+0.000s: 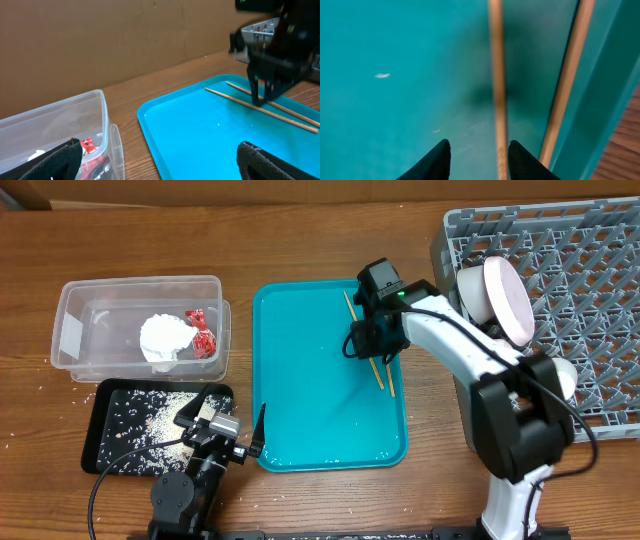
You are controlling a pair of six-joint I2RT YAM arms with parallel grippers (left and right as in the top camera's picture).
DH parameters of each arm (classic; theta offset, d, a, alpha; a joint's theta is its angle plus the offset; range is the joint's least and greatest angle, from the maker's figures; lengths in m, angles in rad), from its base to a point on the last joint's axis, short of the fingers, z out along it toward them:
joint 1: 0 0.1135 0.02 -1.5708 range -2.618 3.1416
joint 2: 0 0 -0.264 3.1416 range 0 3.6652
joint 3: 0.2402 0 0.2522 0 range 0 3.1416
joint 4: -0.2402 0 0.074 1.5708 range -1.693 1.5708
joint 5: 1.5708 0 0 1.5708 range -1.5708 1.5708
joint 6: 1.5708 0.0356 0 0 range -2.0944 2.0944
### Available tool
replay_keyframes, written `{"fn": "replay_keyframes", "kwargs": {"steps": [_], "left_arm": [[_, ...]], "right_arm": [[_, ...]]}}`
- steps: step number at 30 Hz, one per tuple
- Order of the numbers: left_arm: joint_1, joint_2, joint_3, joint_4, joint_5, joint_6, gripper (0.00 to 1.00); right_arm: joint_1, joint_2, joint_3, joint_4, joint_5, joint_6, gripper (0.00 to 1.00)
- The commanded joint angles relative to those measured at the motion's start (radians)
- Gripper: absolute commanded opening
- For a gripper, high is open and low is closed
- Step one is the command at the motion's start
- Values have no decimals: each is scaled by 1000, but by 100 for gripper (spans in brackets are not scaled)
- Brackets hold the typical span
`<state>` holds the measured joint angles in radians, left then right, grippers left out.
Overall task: Sort waste into correct bins and load items into the dishwasher
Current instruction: 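Grasp one wooden chopstick on the tray with the right gripper, then drop the chopstick into the dish rack with the right gripper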
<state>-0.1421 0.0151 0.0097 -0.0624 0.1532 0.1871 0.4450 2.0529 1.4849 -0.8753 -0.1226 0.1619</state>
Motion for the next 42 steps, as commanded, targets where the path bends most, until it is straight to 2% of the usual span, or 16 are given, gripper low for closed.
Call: {"fn": "replay_keyframes", "kwargs": {"steps": [1, 4, 5, 10, 14, 18, 21, 23, 27, 31, 36, 38, 39, 40, 41, 42], "left_arm": [[7, -10, -5, 0, -4, 8, 100], [7, -10, -5, 0, -4, 8, 100], [7, -10, -5, 0, -4, 8, 100], [7, -10, -5, 0, -4, 8, 100], [7, -10, -5, 0, -4, 8, 100], [7, -10, -5, 0, -4, 8, 100], [7, -10, -5, 0, -4, 8, 100], [7, -10, -5, 0, -4, 8, 100], [7, -10, -5, 0, -4, 8, 100], [7, -10, -5, 0, -4, 8, 100], [7, -10, -5, 0, -4, 8, 100], [7, -10, -5, 0, -4, 8, 100], [7, -10, -5, 0, -4, 8, 100], [7, -10, -5, 0, -4, 8, 100], [7, -10, -5, 0, -4, 8, 100], [7, -10, -5, 0, -4, 8, 100]], "right_arm": [[-3, 54, -2, 3, 53, 6, 34], [-1, 59, -2, -19, 47, 6, 15], [-1, 57, 5, -43, 23, 6, 4], [-3, -44, 45, -69, -89, 21, 4], [-42, -247, 56, -71, -79, 21, 4], [-207, -441, 56, -102, 75, 17, 4], [-399, -501, 56, -101, 111, -88, 4], [-541, -496, 53, -61, 110, -111, 4], [-660, -446, 53, -15, 111, -238, 4], [-675, -359, 53, 43, 215, -353, 4], [-676, -236, 53, 89, 499, -349, 4], [-676, -218, 53, 101, 528, -350, 4], [-676, -217, 53, 103, 526, -350, 9], [-676, -217, 53, 104, 526, -350, 20], [-669, -219, 54, 104, 527, -354, 37], [-660, -226, 54, 101, 543, -353, 39]]}}
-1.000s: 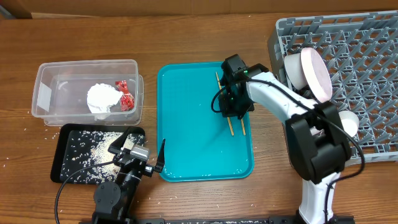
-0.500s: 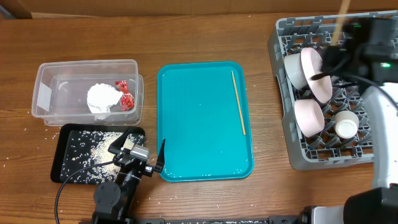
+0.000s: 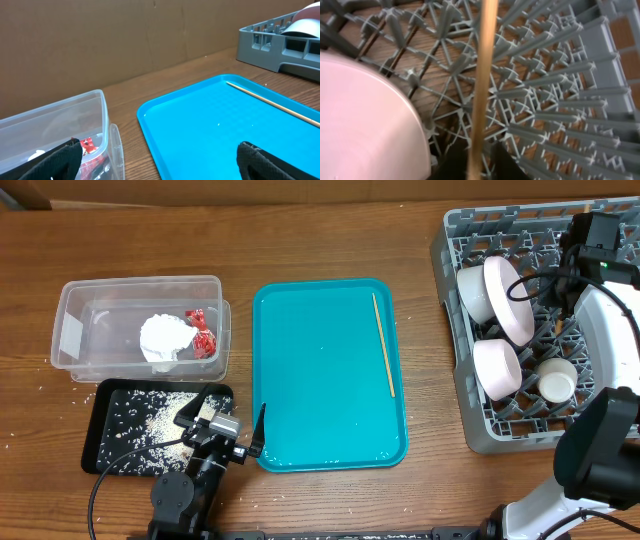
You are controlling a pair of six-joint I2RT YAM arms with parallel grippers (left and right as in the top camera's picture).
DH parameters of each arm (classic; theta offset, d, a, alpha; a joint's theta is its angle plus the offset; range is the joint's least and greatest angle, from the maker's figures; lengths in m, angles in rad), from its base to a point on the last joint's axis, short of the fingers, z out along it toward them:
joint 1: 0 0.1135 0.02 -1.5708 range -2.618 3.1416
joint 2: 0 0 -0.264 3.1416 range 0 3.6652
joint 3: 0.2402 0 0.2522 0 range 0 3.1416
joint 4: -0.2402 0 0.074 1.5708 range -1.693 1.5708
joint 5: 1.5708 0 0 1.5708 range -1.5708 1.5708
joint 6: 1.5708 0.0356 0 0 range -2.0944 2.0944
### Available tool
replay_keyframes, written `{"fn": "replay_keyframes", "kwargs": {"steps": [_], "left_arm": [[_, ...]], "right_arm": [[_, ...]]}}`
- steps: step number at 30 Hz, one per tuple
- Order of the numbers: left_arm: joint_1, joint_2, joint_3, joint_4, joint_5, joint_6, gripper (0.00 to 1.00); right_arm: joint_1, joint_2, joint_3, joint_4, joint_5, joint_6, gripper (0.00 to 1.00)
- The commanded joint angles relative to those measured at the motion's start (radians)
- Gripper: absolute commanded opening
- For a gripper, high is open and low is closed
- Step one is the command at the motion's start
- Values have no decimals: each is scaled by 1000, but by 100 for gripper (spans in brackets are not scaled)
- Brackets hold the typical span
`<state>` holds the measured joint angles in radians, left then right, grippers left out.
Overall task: Sort waste into correct bins and load items into the dishwasher
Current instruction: 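Drop the chopstick into the dish rack with the right gripper, then grasp the second wooden chopstick with the right gripper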
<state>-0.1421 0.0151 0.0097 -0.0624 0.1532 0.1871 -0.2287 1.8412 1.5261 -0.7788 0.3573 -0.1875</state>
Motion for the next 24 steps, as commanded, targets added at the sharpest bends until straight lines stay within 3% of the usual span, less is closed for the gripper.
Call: {"fn": "replay_keyframes", "kwargs": {"steps": [1, 8, 12, 17, 24], "left_arm": [[7, -10, -5, 0, -4, 8, 100], [7, -10, -5, 0, -4, 8, 100], [7, -10, -5, 0, -4, 8, 100], [7, -10, -5, 0, -4, 8, 100], [7, -10, -5, 0, -4, 8, 100]], "right_arm": [[24, -23, 13, 3, 82, -3, 39], [228, -204, 13, -55, 42, 51, 40], [458, -310, 13, -198, -223, 145, 41], [592, -232, -114, -261, -349, 357, 39], [648, -34, -259, -137, -455, 394, 42]]}}
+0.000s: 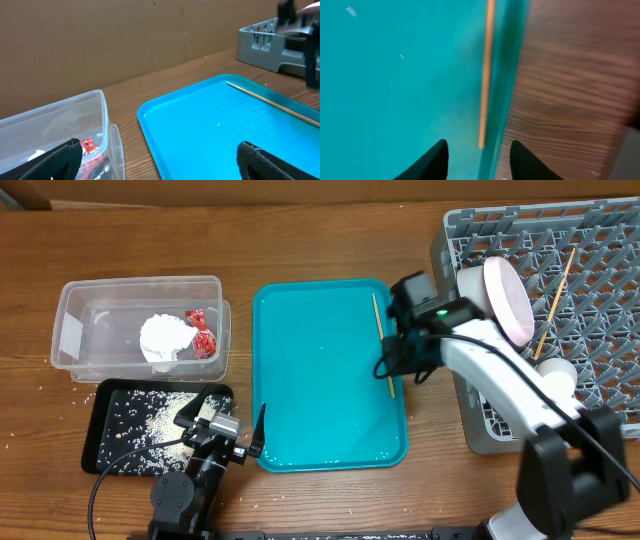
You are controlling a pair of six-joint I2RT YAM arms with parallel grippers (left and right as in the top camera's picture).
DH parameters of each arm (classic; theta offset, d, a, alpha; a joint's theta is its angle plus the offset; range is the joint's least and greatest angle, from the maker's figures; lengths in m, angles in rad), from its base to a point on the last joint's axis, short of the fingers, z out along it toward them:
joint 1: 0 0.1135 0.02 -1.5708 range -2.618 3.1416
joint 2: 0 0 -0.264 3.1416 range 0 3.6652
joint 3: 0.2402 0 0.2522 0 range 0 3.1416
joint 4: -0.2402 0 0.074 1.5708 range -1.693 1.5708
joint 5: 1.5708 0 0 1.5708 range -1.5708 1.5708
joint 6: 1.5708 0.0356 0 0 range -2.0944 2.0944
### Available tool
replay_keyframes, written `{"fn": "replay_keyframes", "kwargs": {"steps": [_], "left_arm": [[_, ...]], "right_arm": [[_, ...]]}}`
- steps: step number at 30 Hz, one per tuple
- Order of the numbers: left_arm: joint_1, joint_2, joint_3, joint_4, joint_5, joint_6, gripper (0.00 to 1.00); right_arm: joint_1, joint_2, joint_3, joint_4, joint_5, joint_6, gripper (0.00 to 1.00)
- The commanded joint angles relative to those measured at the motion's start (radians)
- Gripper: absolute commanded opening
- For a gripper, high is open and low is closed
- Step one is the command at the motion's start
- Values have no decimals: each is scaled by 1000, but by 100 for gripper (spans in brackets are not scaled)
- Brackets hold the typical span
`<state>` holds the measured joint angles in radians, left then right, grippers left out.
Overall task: Sort waste into correct bins and load items into the dishwasher
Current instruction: 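Grasp the second wooden chopstick with the right gripper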
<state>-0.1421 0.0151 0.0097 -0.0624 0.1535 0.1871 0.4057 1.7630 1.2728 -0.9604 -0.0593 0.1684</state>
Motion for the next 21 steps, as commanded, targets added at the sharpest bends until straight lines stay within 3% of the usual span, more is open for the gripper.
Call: {"fn": "replay_keyframes", "kwargs": {"steps": [1, 9, 14, 21], "left_arm": [[7, -10, -5, 0, -4, 8, 100], [7, -10, -5, 0, -4, 8, 100], [7, -10, -5, 0, -4, 8, 100], [7, -10, -5, 0, -4, 8, 100]], "right_arm": [[13, 63, -6, 68, -27, 39, 42], [14, 185, -10, 171, 13, 46, 36], [14, 213, 4, 144, -28, 46, 4], [5, 20, 140, 51, -71, 46, 4]]}}
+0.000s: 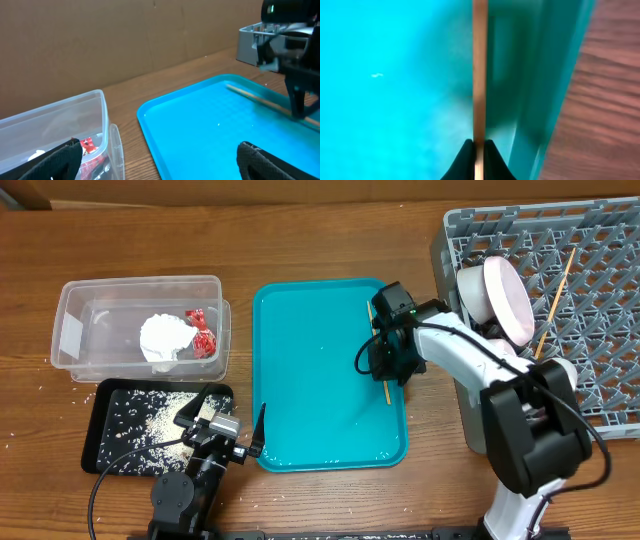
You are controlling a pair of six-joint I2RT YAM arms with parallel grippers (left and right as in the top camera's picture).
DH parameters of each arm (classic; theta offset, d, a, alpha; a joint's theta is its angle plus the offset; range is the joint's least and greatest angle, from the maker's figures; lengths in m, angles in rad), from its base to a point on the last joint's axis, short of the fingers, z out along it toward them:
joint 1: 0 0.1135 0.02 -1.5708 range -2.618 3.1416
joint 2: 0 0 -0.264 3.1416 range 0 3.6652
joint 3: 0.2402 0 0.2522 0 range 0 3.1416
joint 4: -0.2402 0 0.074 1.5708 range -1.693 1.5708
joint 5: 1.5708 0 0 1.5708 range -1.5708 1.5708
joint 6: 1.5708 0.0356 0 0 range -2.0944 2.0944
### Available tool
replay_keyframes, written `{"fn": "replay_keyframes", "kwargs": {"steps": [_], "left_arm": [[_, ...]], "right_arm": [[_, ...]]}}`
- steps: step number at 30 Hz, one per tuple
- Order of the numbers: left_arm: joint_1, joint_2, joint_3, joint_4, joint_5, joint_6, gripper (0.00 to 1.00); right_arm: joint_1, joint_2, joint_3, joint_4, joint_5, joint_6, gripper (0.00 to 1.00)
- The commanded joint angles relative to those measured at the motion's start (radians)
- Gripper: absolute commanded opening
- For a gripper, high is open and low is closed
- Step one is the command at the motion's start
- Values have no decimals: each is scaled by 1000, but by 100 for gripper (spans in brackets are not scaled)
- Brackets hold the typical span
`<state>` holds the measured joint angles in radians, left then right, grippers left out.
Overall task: Sort waste into correct bins and load items into the dishwasher
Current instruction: 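Grasp the second wooden chopstick with the right gripper, then drop the second chopstick into the dish rack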
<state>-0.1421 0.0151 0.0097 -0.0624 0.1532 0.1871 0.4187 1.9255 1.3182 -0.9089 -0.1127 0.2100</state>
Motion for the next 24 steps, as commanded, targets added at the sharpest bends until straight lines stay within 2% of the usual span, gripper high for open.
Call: {"fn": "replay_keyframes", "kwargs": {"steps": [1, 5, 9, 11, 14, 18, 20, 24], "left_arm": [[7, -10, -5, 0, -4, 8, 100], [7, -10, -5, 0, -4, 8, 100], [7, -10, -5, 0, -4, 8, 100], [7, -10, -5, 0, -4, 8, 100], [7, -10, -5, 0, -4, 8, 100], [7, -10, -5, 0, -4, 8, 100], [7, -10, -5, 0, -4, 8, 100], [7, -10, -5, 0, -4, 8, 100]], "right_arm": [[-37, -233, 156, -23, 19, 4, 4], [-167, -395, 222, -16, 237, -5, 4], [-360, -438, 221, 36, 337, -114, 4], [-478, -407, 219, 47, 337, -113, 4], [-575, -332, 219, 49, 336, -113, 4], [-633, -212, 219, 32, 351, -113, 4], [-643, -148, 219, 39, 430, -102, 4], [-644, -105, 219, 74, 486, -106, 4]]}}
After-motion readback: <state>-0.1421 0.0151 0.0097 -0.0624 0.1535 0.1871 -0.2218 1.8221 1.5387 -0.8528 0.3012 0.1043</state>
